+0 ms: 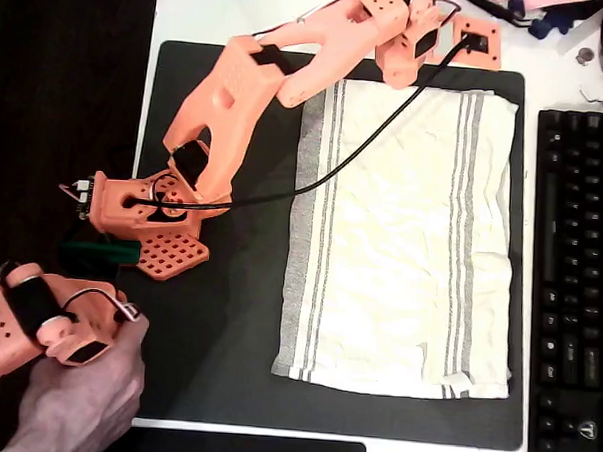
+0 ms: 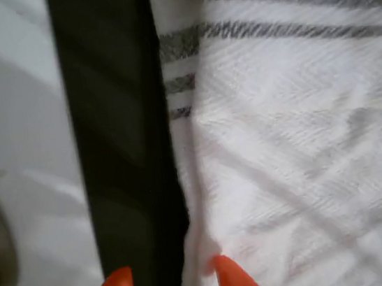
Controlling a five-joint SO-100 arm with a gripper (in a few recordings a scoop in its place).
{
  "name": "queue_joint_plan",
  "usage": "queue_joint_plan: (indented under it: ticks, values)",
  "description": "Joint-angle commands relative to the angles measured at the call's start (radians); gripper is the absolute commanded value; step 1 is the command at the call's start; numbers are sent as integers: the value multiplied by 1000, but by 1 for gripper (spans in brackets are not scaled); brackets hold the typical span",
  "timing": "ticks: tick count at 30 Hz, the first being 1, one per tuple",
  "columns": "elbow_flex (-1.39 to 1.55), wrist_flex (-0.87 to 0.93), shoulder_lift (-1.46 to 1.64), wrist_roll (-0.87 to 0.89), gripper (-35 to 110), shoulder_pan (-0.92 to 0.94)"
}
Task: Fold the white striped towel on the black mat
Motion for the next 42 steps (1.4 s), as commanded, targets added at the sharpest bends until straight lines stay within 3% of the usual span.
queue_joint_plan:
  ticks: [1, 10, 24, 42]
  values:
    - [-69, 32, -6, 0, 16, -5]
    - [-78, 31, -49, -20, 16, 32]
    - [-61, 12, -38, -31, 2, 69]
    - [-291, 133, 167, -17, 0, -64]
